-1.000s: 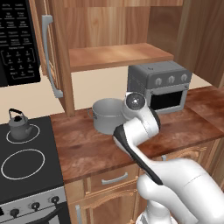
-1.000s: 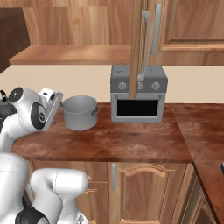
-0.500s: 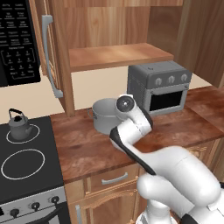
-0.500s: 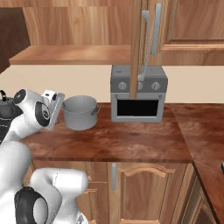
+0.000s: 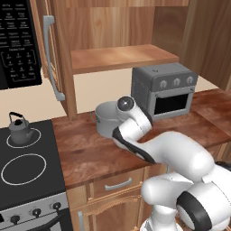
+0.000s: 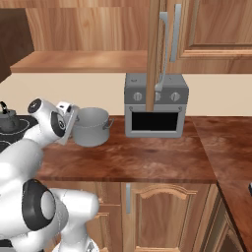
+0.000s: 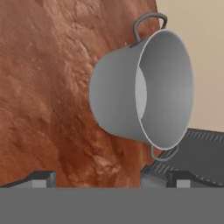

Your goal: Pick the kettle from the cabinet and place it on a stove burner. Then pick the pot from the counter and place it on another stove burner. Finally, turn both burners on.

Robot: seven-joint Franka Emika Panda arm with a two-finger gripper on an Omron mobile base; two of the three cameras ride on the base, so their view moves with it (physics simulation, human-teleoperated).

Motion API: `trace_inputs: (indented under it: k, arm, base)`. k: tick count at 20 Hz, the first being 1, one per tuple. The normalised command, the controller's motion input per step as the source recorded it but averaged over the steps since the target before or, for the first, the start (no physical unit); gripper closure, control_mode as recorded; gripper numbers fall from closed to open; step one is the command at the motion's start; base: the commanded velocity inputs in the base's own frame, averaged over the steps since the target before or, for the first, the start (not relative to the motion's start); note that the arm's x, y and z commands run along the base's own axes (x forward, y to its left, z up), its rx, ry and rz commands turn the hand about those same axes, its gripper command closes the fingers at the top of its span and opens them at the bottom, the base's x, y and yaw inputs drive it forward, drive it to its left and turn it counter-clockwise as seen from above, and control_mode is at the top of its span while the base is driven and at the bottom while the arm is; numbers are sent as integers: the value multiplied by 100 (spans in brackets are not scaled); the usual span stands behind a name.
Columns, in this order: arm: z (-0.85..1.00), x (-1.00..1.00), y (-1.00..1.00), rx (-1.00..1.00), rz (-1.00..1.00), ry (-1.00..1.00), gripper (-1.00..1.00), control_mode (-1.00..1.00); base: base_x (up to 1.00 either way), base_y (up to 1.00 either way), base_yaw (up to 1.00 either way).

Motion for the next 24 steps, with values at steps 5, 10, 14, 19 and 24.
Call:
trace_inputs:
  k: [5,10,14,19,24]
  arm:
    - [-24,30,0,0,0,8,-100,-100]
    - [-26,21,0,0,0,4,-100,-100]
    - [-18,21,1,0,0,0,-100,-100]
    - [-16,21,2,0,0,0,-100,-100]
    - [-16,18,3,0,0,0,-100,-100]
  base:
    - [0,0,0]
    - [0,0,0]
    - [0,0,0]
    - [0,0,0]
    - [0,0,0]
